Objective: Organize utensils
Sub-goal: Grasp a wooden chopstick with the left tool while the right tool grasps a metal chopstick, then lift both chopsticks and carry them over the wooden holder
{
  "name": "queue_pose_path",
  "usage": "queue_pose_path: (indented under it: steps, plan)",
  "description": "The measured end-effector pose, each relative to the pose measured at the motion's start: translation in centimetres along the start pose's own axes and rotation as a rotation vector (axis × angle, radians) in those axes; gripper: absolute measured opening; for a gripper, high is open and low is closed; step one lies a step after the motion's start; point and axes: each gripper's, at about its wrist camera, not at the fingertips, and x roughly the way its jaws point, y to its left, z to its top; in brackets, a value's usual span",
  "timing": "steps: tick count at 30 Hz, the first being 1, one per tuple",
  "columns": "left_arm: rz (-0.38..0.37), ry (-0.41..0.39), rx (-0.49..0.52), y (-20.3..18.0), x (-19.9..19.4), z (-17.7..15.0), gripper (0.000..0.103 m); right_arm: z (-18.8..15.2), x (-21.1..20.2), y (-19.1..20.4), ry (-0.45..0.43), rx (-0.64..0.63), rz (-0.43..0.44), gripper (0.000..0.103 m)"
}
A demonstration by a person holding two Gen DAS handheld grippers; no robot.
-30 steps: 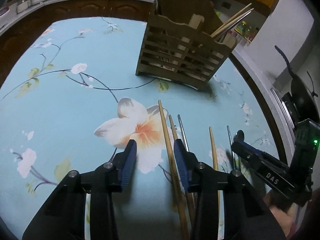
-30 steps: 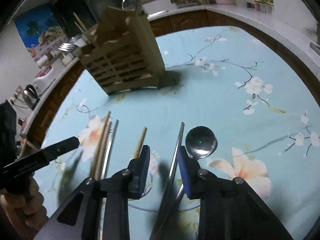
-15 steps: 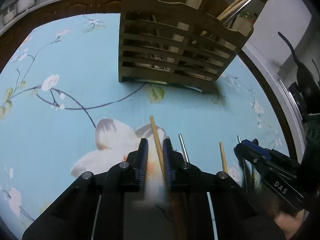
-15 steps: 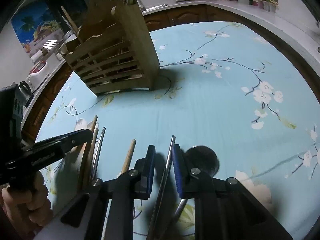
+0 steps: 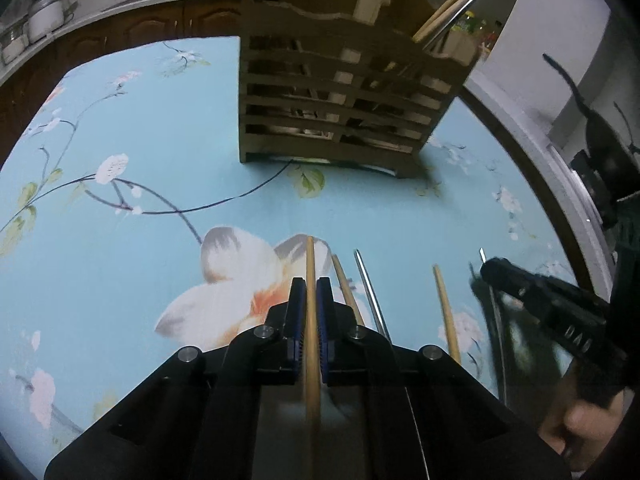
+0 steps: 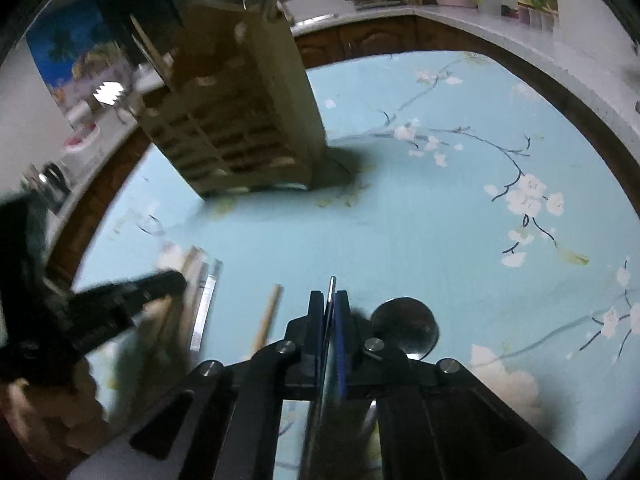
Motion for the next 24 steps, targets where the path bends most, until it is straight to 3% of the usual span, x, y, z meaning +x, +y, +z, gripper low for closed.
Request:
queue_pose_path:
  steps: [14,24]
  plan:
    - [-0.125,-0.215,-0.033,-0.1,-12.9,-1.0,0.004,0.6,-10.8,3.2,-0.197,-0.045,0.129,0.004]
    - [-0.160,-0.286,-0.037,-0.3,-17.0,-1.8,0.004,0.5,-15.5,4.6,-0.291,-0.088,0.153,0.004]
